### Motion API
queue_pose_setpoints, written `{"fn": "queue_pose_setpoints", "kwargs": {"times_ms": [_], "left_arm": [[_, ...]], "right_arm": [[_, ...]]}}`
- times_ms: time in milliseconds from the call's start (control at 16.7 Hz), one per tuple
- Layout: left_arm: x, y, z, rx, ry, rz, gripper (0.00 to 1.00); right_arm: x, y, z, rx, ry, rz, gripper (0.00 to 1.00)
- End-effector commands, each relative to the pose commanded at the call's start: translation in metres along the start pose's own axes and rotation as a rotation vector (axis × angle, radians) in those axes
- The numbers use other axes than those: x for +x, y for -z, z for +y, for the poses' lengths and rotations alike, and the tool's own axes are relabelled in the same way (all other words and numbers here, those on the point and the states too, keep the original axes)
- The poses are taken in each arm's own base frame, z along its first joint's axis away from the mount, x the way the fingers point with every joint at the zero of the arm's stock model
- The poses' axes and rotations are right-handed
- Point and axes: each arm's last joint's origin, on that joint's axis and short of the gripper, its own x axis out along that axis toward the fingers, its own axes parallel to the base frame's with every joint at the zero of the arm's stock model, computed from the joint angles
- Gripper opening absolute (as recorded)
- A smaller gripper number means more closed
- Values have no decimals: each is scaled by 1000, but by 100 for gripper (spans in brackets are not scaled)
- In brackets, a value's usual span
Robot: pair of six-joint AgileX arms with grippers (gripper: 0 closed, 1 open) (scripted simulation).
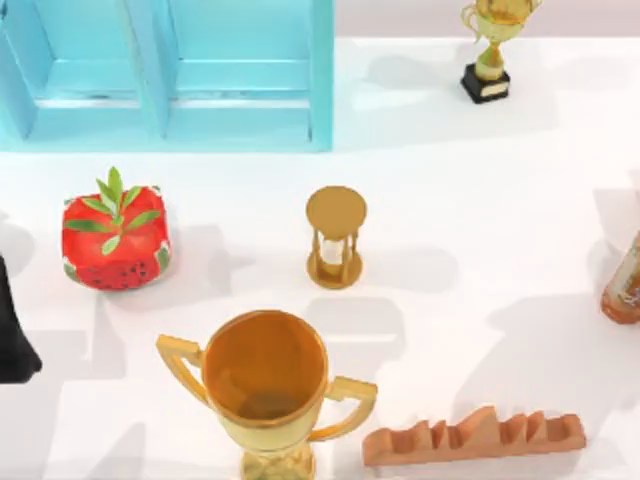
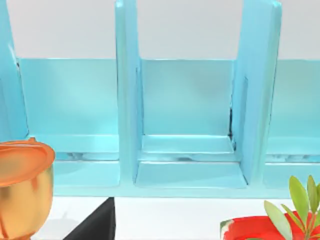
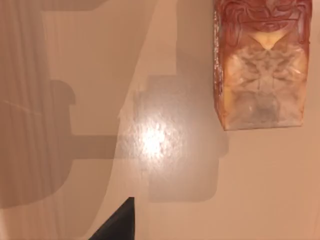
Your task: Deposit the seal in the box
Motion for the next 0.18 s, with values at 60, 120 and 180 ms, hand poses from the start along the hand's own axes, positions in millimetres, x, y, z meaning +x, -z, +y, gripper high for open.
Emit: {"fn": "queue_pose_setpoints", "kwargs": {"times_ms": [60,120,180], "left_arm": [[0,0,0,0,0,0,100],[0,0,0,0,0,0,100],[0,0,0,0,0,0,100]], "right_arm": [[0,0,0,0,0,0,100],[0,0,0,0,0,0,100],[0,0,0,0,0,0,100]]}}
